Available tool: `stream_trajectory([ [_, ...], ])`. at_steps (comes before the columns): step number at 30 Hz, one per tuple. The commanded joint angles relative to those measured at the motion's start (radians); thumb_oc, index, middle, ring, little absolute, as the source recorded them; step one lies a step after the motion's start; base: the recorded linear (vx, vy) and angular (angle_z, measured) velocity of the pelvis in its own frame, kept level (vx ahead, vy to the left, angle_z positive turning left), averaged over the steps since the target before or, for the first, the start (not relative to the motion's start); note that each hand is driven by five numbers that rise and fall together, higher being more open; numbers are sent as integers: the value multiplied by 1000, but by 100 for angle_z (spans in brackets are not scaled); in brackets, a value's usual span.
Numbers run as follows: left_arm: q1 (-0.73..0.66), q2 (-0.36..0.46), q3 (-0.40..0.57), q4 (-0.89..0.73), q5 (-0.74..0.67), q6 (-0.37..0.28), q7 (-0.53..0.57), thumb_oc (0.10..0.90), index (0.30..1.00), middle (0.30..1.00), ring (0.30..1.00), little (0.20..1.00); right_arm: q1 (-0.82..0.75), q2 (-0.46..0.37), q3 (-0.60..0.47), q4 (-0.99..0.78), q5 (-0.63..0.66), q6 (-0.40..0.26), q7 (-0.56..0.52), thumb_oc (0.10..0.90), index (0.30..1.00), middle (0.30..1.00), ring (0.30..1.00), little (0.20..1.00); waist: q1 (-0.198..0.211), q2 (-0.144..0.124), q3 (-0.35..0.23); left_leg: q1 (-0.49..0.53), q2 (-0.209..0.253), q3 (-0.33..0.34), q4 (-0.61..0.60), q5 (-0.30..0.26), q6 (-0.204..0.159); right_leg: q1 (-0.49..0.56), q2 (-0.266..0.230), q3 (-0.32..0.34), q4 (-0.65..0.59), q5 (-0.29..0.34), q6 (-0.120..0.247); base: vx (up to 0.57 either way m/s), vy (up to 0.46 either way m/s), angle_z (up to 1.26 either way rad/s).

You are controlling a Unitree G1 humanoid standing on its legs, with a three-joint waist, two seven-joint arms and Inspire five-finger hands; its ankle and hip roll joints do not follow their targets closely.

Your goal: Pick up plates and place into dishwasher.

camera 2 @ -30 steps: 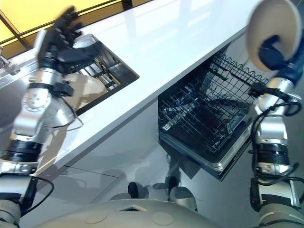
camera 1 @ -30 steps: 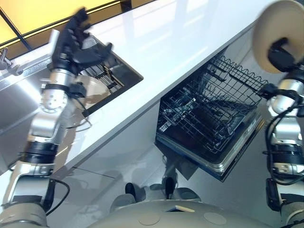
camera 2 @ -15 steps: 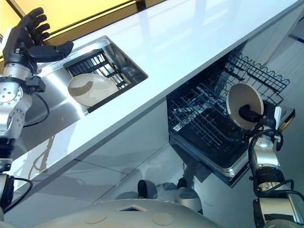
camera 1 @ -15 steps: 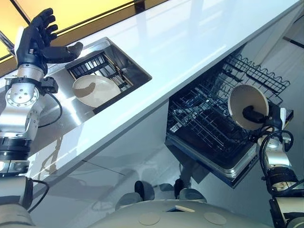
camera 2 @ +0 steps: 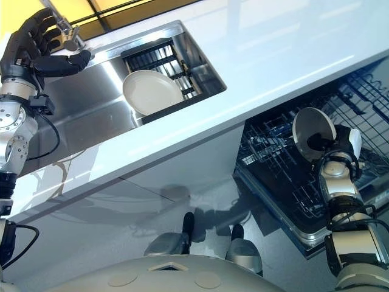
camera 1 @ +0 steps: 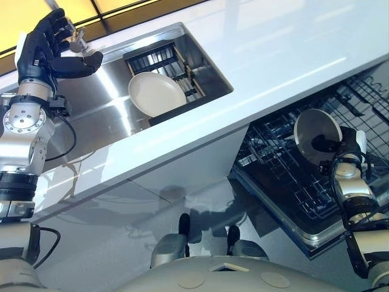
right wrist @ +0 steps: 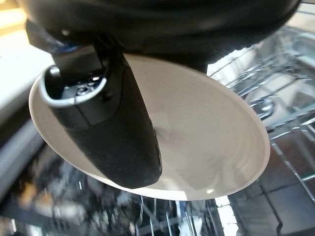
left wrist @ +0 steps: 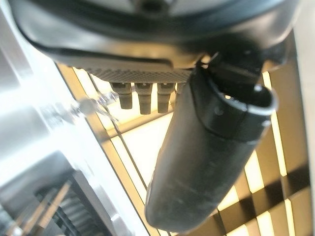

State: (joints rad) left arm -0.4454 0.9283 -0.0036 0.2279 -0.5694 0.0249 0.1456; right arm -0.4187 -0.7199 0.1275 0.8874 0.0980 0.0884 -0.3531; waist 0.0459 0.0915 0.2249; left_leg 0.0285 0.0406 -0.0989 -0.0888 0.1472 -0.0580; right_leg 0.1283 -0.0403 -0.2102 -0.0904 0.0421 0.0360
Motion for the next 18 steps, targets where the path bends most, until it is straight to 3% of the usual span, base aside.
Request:
stream_trajectory([
  [1, -79, 110, 80, -18, -19, -113, 2, 800, 900, 900, 900, 900, -115, -164, 35, -31, -89, -36, -21, 100, 300, 300, 300, 200, -4, 4, -65, -6, -54, 48, 51, -106, 0, -83, 42, 10, 201, -159, -11, -8, -13, 23],
  [4, -82, 124, 80, -22, -30, -122, -18, 800, 900, 900, 900, 900, -128, -184, 59, 17, -104, -19, 13, 100, 300, 300, 300, 200, 5, 0, -52, -14, -57, 38, 50, -103, 1, -84, 43, 6, 195, -154, -13, -19, -22, 34],
  [5, -81, 127, 80, -22, -34, -125, -23, 800, 900, 900, 900, 900, -128, -185, 60, 26, -100, -19, 18, 641, 764, 764, 764, 741, 7, -1, -51, -14, -57, 36, 50, -102, 1, -83, 44, 4, 193, -152, -13, -17, -21, 20],
  [6, -81, 129, 80, -23, -36, -125, -27, 800, 900, 900, 900, 900, -127, -186, 60, 33, -96, -21, 22, 764, 869, 869, 869, 864, 7, -2, -50, -14, -58, 35, 50, -102, 1, -83, 44, 4, 193, -152, -13, -10, -13, 7],
  [7, -82, 132, 79, -24, -39, -124, -32, 800, 900, 900, 900, 900, -127, -185, 60, 43, -89, -31, 26, 800, 900, 900, 900, 900, 8, -3, -49, -15, -58, 34, 50, -103, 1, -83, 44, 4, 192, -151, -13, 0, 0, 0],
  [18, -80, 114, 68, -29, -24, -124, -65, 800, 900, 900, 900, 900, -66, -138, 46, -56, -50, -75, -12, 800, 900, 900, 900, 900, -11, -21, -54, 14, -55, 51, 41, -112, 10, -65, 53, 21, 178, -140, -6, 0, -5, 1],
])
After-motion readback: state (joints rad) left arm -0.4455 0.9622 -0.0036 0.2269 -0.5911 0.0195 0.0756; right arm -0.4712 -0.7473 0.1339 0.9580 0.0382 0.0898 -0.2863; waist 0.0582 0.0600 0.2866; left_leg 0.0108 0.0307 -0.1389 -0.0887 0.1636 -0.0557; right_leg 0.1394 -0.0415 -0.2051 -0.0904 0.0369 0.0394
